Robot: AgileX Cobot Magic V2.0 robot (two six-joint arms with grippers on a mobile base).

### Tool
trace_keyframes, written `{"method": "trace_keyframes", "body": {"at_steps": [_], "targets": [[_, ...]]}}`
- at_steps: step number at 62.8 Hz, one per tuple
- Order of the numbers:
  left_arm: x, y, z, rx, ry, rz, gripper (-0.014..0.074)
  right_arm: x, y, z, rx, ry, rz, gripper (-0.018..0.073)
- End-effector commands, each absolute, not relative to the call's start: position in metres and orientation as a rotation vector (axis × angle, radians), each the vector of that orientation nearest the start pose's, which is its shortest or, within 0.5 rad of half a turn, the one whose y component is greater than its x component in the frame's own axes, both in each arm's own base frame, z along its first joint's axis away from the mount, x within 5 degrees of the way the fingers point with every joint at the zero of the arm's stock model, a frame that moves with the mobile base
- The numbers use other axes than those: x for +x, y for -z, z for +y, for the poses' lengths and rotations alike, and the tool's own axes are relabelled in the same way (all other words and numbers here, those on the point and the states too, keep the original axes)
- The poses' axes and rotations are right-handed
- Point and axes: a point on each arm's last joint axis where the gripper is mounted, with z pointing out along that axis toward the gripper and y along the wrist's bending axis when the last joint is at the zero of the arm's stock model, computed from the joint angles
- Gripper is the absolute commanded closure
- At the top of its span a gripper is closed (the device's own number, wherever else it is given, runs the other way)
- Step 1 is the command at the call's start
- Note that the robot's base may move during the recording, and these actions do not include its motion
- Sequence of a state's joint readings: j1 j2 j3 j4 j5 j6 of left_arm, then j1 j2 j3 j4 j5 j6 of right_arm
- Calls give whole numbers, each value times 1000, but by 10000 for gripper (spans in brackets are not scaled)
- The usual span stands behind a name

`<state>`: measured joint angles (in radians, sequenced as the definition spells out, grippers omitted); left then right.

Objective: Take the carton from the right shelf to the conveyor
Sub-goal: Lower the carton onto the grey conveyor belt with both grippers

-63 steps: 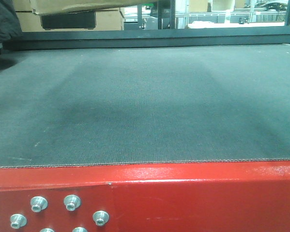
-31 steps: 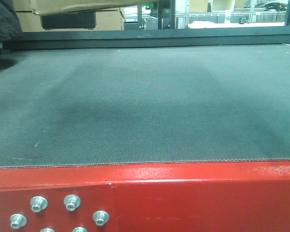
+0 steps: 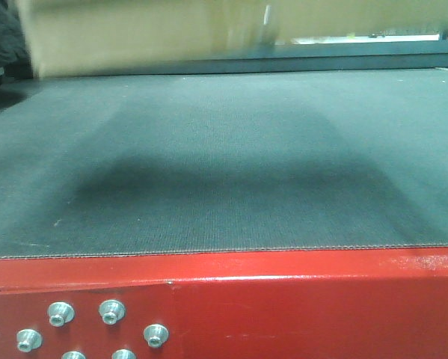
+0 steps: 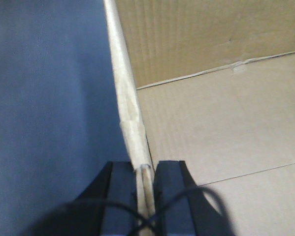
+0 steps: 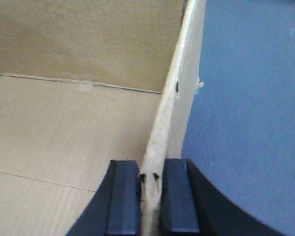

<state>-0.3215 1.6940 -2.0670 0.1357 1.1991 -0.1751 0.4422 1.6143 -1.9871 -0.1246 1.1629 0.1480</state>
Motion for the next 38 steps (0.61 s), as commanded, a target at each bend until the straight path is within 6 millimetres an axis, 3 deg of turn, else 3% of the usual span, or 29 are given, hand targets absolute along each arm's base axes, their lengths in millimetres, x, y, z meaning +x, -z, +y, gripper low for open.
{"method": "trace_keyframes", "body": {"at_steps": [1, 15, 26, 30, 38], "targets": [[353, -450, -112, 192, 113, 2314, 611, 323, -459, 149, -355, -220, 2257, 627], [376, -406, -116, 224, 27, 2368, 611, 362, -400, 168, -384, -180, 2369, 627], [386, -386, -118, 241, -9, 2401, 602, 374, -382, 174, -392, -169, 2403, 609], [387, -385, -118, 241, -9, 2403, 552, 375, -381, 175, -392, -172, 2394, 533], [388, -385, -118, 242, -9, 2395, 290, 376, -382, 175, -391, -174, 2389, 183]]}}
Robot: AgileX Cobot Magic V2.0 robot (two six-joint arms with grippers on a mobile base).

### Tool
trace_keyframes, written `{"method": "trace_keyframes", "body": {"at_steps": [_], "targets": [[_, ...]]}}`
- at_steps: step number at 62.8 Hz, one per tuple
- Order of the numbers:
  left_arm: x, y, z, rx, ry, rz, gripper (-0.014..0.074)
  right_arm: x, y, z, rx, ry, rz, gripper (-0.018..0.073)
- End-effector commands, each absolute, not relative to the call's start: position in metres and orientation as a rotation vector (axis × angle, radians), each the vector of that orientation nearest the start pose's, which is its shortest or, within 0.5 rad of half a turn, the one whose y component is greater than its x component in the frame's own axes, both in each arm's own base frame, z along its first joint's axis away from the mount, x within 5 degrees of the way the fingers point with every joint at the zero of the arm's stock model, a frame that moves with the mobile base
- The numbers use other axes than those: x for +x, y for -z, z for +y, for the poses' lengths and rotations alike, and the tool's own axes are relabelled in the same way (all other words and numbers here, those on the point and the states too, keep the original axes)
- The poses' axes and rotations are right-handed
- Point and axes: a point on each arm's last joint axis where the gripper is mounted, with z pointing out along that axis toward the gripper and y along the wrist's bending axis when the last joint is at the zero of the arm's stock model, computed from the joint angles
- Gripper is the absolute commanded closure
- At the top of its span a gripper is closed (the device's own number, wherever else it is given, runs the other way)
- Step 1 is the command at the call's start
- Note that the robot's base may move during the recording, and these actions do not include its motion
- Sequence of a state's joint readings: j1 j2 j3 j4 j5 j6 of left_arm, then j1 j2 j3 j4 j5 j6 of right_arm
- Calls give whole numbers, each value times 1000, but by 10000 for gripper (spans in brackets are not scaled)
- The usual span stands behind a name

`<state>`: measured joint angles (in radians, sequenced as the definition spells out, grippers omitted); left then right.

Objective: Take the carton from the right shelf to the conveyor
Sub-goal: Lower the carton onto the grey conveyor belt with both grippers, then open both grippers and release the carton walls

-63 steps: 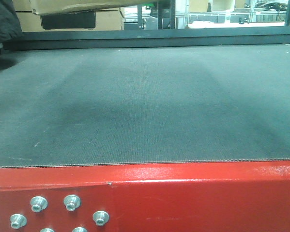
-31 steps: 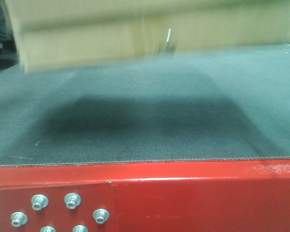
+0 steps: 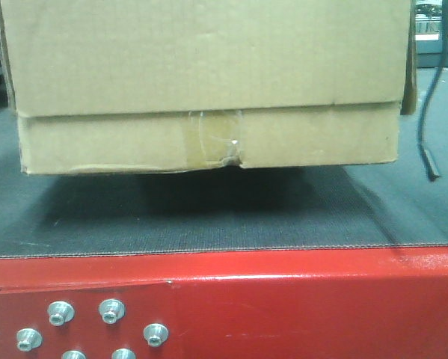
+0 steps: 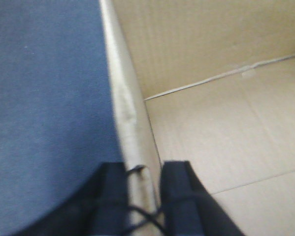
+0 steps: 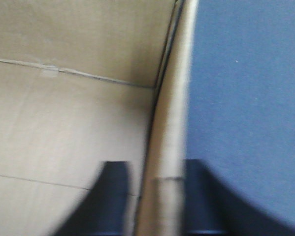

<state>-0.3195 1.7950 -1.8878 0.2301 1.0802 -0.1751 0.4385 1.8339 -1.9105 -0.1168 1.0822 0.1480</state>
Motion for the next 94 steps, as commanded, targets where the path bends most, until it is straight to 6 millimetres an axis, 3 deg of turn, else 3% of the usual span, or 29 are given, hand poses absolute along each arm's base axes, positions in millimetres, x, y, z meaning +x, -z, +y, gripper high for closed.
{"method": "trace_keyframes", "body": {"at_steps": [1, 5, 8, 16, 27, 31, 36, 42, 46, 51, 63, 78, 94], "targets": [[388, -385, -118, 242, -9, 2395, 250, 375, -382, 175, -391, -173, 2391, 139], [388, -385, -118, 242, -9, 2395, 59, 375, -382, 174, -391, -172, 2394, -24], [387, -386, -118, 241, -8, 2393, -33, 373, -384, 174, -391, -172, 2395, -10], [380, -396, -116, 235, 0, 2377, 57, 365, -396, 170, -385, -180, 2369, -10], [354, -431, -106, 213, 17, 2302, 166, 345, -428, 157, -360, -200, 2293, 20], [341, -446, -99, 202, 10, 2273, 226, 339, -439, 148, -339, -201, 2268, 96], [329, -456, -90, 179, -1, 2259, 306, 333, -450, 133, -299, -189, 2254, 256], [315, -463, -72, 131, -17, 2244, 424, 328, -455, 109, -232, -161, 2252, 529], [307, -464, -60, 100, -31, 2236, 519, 325, -453, 93, -186, -137, 2261, 648], [297, -461, -44, 51, -34, 2223, 632, 320, -446, 75, -134, -109, 2278, 622], [262, -439, -16, -24, -45, 2167, 614, 294, -414, 43, -51, -69, 2267, 629], [212, -390, -10, 2, -19, 2036, 614, 245, -357, 35, -65, -89, 2176, 629], [154, -338, -9, 38, 23, 1856, 614, 188, -311, 28, -79, -119, 2018, 629]]}}
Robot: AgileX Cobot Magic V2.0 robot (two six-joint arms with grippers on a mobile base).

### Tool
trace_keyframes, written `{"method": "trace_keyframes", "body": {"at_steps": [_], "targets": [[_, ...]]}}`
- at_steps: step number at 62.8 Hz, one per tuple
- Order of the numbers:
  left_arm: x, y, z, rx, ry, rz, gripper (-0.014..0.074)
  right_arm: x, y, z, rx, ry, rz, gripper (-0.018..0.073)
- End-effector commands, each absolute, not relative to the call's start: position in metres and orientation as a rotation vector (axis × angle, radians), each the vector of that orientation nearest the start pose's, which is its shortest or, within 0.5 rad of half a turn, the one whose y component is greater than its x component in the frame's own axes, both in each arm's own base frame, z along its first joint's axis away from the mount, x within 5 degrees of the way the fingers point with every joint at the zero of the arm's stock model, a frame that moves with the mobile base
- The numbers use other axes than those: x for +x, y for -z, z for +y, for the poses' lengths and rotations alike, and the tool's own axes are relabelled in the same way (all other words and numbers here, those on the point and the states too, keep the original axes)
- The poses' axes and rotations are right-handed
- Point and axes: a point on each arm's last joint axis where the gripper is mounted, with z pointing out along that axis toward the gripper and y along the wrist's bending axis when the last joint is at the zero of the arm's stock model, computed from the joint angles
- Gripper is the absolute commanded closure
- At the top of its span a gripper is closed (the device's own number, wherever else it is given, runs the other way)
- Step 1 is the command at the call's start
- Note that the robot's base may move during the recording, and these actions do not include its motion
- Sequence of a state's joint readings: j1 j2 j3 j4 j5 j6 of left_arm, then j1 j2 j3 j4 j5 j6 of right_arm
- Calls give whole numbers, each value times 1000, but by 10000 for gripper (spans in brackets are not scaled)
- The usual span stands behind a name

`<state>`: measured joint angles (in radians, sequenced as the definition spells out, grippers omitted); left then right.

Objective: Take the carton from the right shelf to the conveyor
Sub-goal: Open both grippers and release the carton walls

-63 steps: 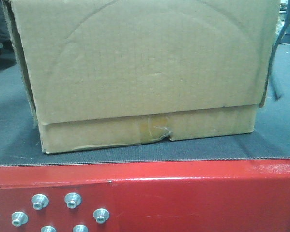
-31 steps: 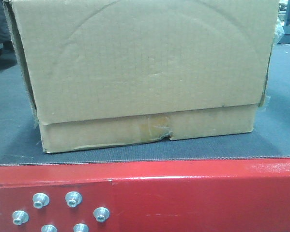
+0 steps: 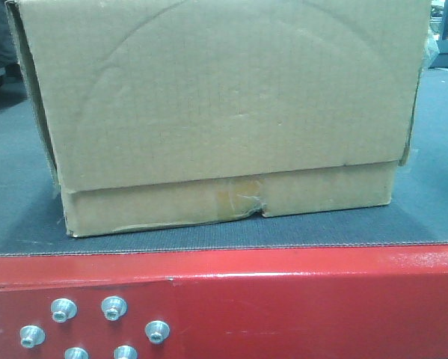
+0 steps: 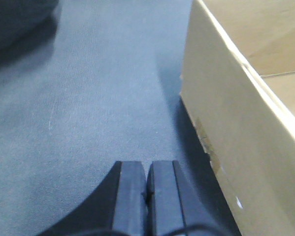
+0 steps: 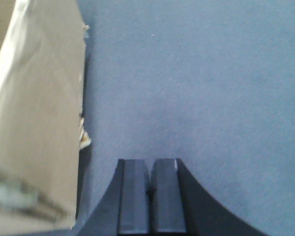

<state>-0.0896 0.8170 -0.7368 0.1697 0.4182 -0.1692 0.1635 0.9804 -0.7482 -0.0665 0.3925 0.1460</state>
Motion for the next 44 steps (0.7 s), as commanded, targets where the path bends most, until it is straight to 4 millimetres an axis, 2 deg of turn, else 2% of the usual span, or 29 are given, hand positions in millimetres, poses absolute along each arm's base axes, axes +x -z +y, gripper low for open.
{"method": "trace_keyframes", "body": {"at_steps": [1, 9, 26, 36, 44], "targets": [[151, -333, -9, 40, 25, 1853, 614, 183, -307, 27, -79, -122, 2006, 629], [125, -318, -8, 46, 37, 1767, 614, 157, -288, 24, -82, -135, 1930, 629], [92, -303, -5, 41, 41, 1682, 614, 104, -274, 16, -79, -161, 1687, 629], [85, -304, -4, 42, 39, 1652, 614, 89, -276, 14, -75, -165, 1617, 629], [85, -305, -4, 42, 39, 1649, 614, 87, -279, 14, -75, -169, 1580, 629]]}}
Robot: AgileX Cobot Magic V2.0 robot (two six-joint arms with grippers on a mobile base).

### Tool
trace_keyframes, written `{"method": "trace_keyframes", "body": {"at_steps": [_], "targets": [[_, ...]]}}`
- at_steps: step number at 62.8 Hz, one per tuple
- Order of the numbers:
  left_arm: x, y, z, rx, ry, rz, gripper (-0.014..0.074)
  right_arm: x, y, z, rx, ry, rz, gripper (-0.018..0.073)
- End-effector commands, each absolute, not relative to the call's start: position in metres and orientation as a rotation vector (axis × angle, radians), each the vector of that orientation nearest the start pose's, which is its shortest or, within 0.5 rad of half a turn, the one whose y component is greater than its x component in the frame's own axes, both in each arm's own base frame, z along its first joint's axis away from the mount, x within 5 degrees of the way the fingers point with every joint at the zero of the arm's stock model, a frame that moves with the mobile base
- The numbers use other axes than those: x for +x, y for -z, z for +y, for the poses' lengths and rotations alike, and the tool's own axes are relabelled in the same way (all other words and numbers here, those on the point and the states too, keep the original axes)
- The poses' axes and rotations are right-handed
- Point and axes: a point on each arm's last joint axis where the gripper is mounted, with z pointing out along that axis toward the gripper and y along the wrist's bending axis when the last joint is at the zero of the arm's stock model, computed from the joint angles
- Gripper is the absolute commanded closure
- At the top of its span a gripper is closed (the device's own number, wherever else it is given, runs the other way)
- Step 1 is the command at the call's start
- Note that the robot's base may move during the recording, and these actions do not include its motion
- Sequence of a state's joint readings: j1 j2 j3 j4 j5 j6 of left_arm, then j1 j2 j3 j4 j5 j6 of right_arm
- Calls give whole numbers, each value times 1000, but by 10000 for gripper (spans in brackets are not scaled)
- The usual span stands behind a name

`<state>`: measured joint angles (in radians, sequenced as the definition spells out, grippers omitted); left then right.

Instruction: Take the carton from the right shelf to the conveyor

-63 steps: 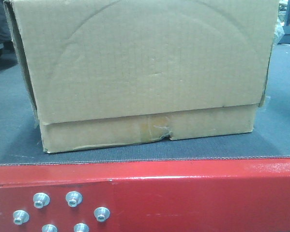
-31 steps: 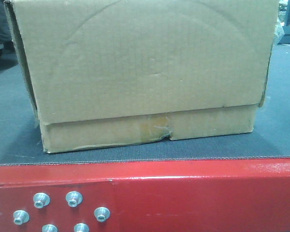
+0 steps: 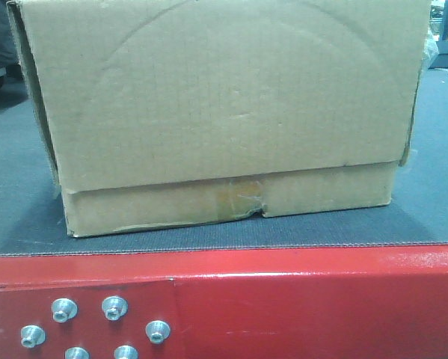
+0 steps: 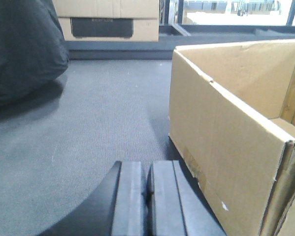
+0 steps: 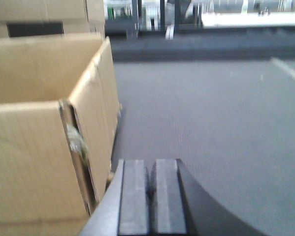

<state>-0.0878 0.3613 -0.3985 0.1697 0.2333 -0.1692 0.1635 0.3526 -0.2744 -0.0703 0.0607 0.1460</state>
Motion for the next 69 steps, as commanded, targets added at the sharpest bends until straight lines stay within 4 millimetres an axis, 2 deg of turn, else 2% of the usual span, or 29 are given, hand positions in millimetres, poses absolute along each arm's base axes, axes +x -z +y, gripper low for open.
{"method": "trace_keyframes", "body": {"at_steps": [1, 44, 51, 61, 69], "targets": [[85, -305, -4, 42, 39, 1649, 614, 87, -279, 14, -75, -169, 1579, 629], [81, -302, -4, 32, 52, 1631, 614, 87, -279, 14, -75, -169, 1578, 629], [70, -283, -2, 6, 42, 1604, 614, 87, -279, 14, -75, -169, 1578, 629], [53, -239, 1, -9, -19, 1530, 614, 87, -279, 14, -75, -169, 1578, 629], [56, -210, 2, -43, -17, 1528, 614, 87, -279, 14, -75, -169, 1578, 629]]}}
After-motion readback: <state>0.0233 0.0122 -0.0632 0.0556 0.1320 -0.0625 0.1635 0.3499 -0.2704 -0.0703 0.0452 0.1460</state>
